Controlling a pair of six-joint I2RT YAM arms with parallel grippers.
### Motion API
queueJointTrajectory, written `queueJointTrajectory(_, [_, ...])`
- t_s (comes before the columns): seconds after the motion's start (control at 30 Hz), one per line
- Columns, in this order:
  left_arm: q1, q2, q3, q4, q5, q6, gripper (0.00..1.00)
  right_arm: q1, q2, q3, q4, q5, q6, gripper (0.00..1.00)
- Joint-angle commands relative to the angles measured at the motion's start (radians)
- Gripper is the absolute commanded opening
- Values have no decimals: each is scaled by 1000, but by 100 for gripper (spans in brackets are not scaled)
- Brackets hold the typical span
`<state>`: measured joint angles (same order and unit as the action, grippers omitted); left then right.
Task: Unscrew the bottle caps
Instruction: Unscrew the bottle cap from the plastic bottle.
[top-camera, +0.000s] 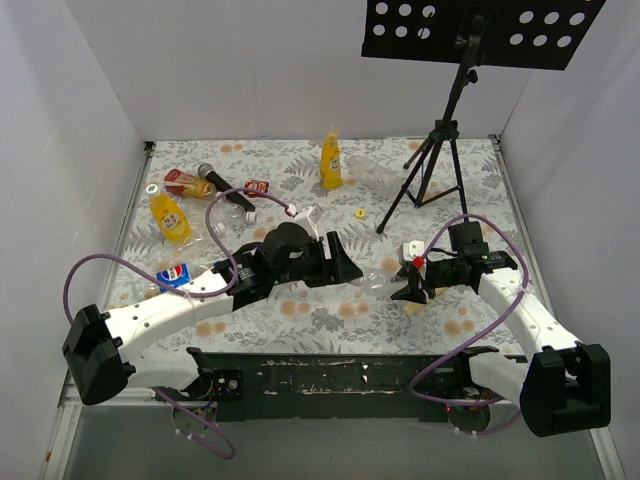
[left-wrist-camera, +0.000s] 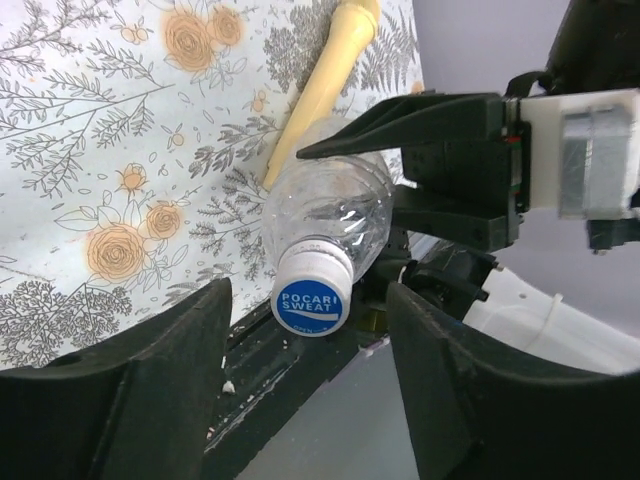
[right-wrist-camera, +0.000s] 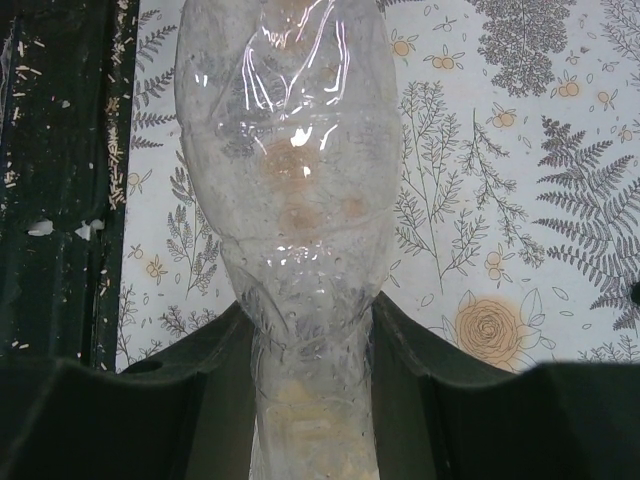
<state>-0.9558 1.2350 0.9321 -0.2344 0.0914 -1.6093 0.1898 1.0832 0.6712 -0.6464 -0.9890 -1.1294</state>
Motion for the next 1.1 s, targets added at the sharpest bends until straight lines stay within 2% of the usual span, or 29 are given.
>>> queueJointTrajectory(0.0, [0,-97,19,-14,-62,104,70,-4,-12,-1,7,-10,-7,11])
queueJointTrajectory(0.13, [0,-150,-9,-14,5,276,86,-6,-14,-1,4,-10,-6,11])
queueJointTrajectory(0.27, [0,-232,-77,21,126,627,98,-6,-16,-1,4,-13,-9,11])
queueJointTrajectory(0.4, [0,-278,-160,99,290,1060,98,-6,-14,-1,2,-13,-13,11])
queueJointTrajectory(0.5, [0,-295,-237,208,352,1285,98,-6,-16,-1,-2,-13,-13,11])
queueJointTrajectory(0.57, [0,-263,-236,272,347,1353,98,-7,-17,-2,-2,-13,-15,11])
queueJointTrajectory(0.63, [0,-200,-198,268,349,1385,98,-7,-17,-2,-2,-10,-15,11])
queueJointTrajectory(0.7, [0,-132,-162,273,355,1393,98,-7,-17,-2,-1,-10,-18,11])
queueJointTrajectory(0.83, [0,-94,-164,351,352,1384,93,-7,-14,1,-6,-10,-23,11])
queueJointTrajectory(1.0, [2,-71,-161,371,347,1376,84,-7,-17,1,-9,-14,-26,11])
queueJointTrajectory(1.03, [0,-72,-161,372,347,1373,81,-7,-17,1,-9,-16,-26,11])
queueJointTrajectory(1.07, [0,-71,-159,376,347,1365,73,-7,-17,2,-10,-16,-24,11])
